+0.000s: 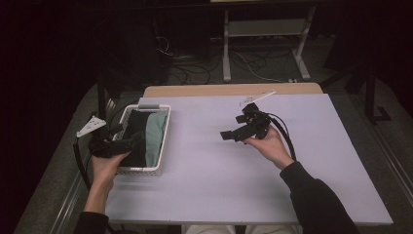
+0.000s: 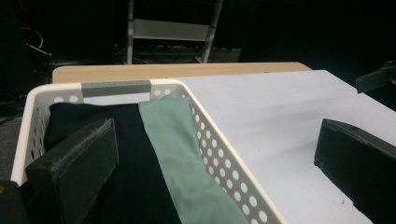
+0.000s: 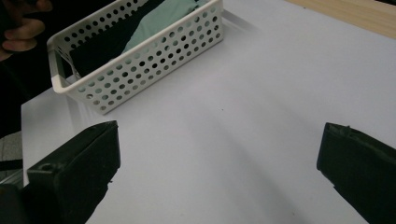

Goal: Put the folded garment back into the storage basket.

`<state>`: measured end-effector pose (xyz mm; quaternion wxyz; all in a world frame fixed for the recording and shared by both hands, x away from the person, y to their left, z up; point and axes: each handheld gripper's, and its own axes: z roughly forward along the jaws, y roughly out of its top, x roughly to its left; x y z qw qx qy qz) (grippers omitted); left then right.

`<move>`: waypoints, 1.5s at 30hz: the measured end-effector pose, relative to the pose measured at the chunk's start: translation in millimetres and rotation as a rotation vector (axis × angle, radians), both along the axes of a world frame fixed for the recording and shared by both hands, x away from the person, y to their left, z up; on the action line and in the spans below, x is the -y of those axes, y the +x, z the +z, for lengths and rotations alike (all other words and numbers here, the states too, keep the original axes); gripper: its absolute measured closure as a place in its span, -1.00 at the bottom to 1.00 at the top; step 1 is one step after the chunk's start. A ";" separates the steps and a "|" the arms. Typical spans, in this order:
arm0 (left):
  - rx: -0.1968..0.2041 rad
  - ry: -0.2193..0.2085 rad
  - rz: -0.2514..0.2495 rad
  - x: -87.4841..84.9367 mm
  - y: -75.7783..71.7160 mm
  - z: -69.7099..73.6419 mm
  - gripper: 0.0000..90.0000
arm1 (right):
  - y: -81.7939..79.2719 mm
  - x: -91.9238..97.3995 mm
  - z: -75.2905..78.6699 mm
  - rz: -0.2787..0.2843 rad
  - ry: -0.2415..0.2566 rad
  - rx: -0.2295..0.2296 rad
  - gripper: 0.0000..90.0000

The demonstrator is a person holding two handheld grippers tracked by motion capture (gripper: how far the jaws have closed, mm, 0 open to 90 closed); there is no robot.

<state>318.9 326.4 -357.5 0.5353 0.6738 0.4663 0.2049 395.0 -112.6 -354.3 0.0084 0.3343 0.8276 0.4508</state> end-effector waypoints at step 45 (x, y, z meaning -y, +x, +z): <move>0.044 0.008 0.015 3.1 -44.9 -31.0 -1.00 | -30.5 95.9 -16.9 -0.108 0.008 0.020 -1.00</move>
